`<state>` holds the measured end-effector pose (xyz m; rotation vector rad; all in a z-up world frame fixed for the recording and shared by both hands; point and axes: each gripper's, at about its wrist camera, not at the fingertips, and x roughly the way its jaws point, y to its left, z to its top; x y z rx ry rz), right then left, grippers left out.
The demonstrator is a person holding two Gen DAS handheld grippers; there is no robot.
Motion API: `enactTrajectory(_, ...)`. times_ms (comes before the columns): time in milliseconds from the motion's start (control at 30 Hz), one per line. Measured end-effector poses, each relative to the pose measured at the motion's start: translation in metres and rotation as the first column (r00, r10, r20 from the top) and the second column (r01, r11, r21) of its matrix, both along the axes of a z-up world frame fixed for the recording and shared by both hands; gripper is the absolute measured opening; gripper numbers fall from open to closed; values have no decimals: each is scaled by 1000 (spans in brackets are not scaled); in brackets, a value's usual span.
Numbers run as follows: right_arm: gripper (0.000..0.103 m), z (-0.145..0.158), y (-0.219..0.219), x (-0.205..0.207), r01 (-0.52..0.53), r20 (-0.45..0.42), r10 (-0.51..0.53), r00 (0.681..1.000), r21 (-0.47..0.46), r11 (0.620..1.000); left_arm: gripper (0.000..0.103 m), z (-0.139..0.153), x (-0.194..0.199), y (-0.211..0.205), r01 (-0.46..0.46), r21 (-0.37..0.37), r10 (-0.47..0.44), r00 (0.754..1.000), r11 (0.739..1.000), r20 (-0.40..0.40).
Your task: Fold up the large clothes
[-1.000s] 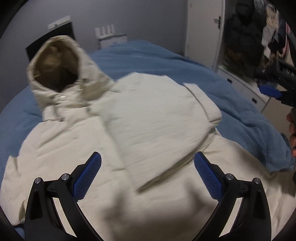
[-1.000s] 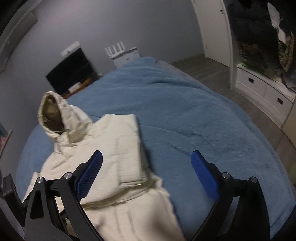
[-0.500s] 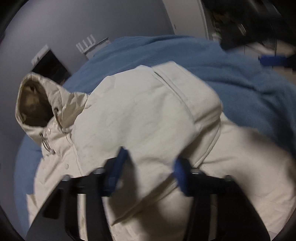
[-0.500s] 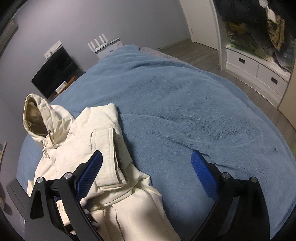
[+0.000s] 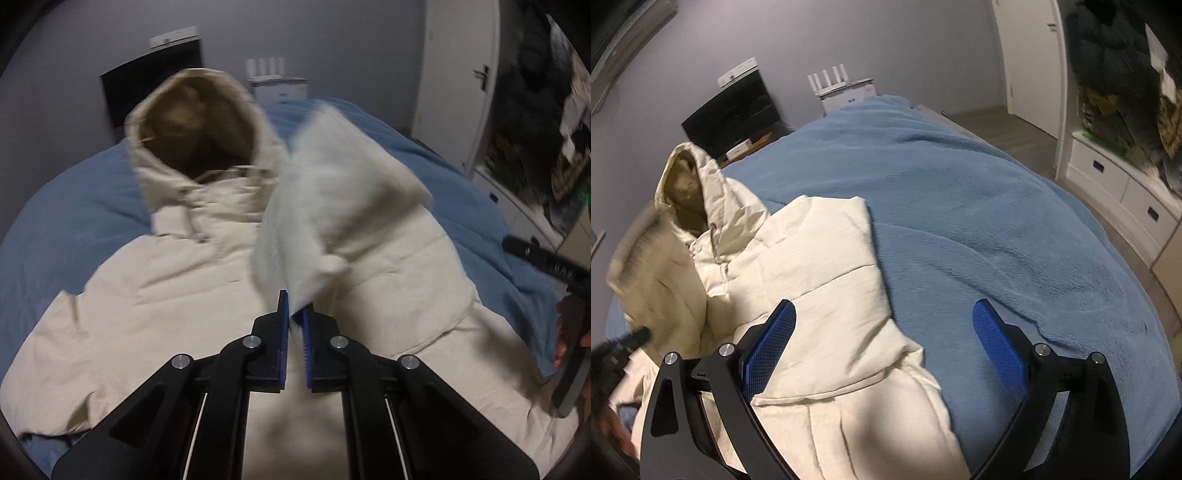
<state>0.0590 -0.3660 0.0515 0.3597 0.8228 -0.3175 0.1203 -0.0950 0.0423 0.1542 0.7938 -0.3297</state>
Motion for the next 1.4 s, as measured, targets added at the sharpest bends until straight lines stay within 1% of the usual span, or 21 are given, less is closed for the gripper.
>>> enactTrajectory(100,92,0,13,2,-35,3,35,999,-22,999,7,3,-6,37,-42,-58,41,999,997,-11)
enactTrajectory(167,92,-2,25,4,-67,5,67,998,-34,997,7,-7,-8,59,-85,-66,84,996,994,-25)
enactTrajectory(233,92,-7,35,6,-104,5,104,995,-21,994,7,-27,-4,77,-134,-86,128,989,987,-78)
enactTrajectory(300,92,-15,45,10,-143,-16,142,990,-21,990,7,-45,-4,89,-177,-105,163,978,979,-130)
enactTrajectory(367,92,-19,55,12,-165,-35,164,986,-42,985,7,-64,1,100,-219,-124,193,962,968,-193)
enactTrajectory(433,92,-24,62,14,-188,-51,186,981,-57,980,8,-74,6,108,-240,-150,199,950,959,-242)
enactTrajectory(533,92,-28,68,15,-219,-64,215,975,-62,974,10,-81,9,116,-262,-182,205,937,948,-282)
enactTrajectory(600,92,-30,69,16,-228,-71,224,972,-57,972,11,-81,7,119,-264,-194,203,937,945,-283)
enactTrajectory(667,92,-33,68,17,-233,-75,229,970,-40,972,23,-76,2,120,-265,-199,206,939,943,-275)
enactTrajectory(700,92,-34,67,17,-235,-75,232,970,-27,972,43,-75,-2,122,-272,-194,215,938,942,-271)
enactTrajectory(733,92,-35,67,17,-236,-75,234,969,-19,972,74,-69,-7,124,-295,-179,247,937,939,-245)
enactTrajectory(767,92,-36,66,18,-235,-76,234,969,-11,972,82,-61,-12,127,-315,-175,280,940,933,-197)
enactTrajectory(800,92,-37,65,18,-232,-77,231,970,-4,973,85,-51,-16,130,-322,-191,296,943,927,-154)
enactTrajectory(867,92,-37,64,19,-229,-76,229,970,7,973,85,-42,-19,132,-320,-205,300,946,925,-125)
enactTrajectory(900,92,-37,64,20,-231,-74,231,970,12,973,85,-40,-18,130,-309,-199,293,950,930,-109)
enactTrajectory(967,92,-38,66,25,-238,-71,238,969,13,971,85,-43,-13,122,-287,-164,274,956,944,-101)
enactTrajectory(1100,94,-46,77,41,-275,-83,271,959,-39,961,85,-69,4,104,-270,-89,255,955,959,-154)
enactTrajectory(1167,95,-62,83,49,-297,-129,290,948,-42,954,85,-83,9,99,-268,-47,255,949,962,-183)
enactTrajectory(1267,95,-90,83,53,-294,-226,278,934,-43,955,85,-106,16,95,-269,21,266,935,963,-233)
enactTrajectory(1300,95,-96,82,53,-296,-233,279,932,-41,954,85,-110,16,94,-268,32,268,934,963,-238)
enactTrajectory(1400,96,-101,83,53,-295,-233,278,932,-41,955,87,-118,16,90,-261,67,270,935,963,-228)
